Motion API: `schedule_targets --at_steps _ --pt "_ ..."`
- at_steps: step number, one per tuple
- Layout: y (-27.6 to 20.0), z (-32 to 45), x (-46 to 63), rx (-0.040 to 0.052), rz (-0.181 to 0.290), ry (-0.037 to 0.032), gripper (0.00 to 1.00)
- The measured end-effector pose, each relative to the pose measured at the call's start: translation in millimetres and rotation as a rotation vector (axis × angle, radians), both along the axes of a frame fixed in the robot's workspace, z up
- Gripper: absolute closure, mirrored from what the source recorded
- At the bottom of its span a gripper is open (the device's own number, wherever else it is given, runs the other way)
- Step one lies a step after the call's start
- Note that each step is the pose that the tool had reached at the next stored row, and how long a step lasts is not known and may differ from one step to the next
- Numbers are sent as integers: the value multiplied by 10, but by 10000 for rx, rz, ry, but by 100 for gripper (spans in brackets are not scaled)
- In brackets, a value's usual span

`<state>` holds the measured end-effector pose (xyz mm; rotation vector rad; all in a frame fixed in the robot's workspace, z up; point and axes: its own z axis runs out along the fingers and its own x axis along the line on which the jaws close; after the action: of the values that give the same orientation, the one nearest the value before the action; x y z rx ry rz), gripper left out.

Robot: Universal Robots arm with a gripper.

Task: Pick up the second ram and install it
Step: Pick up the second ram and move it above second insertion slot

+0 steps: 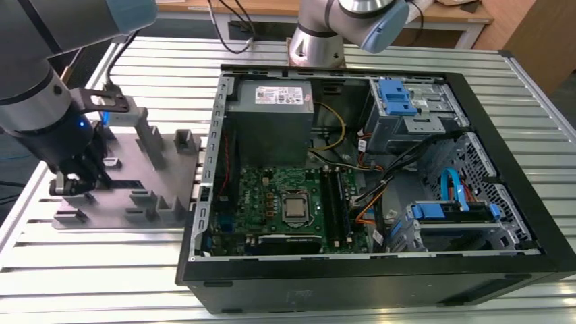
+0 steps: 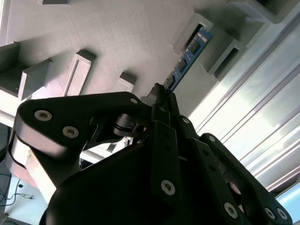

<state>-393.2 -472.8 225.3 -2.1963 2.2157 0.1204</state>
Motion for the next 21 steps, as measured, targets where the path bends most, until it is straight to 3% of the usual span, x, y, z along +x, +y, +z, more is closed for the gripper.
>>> schedule_targets --at_steps 21 --pt "0 261 0 53 0 0 86"
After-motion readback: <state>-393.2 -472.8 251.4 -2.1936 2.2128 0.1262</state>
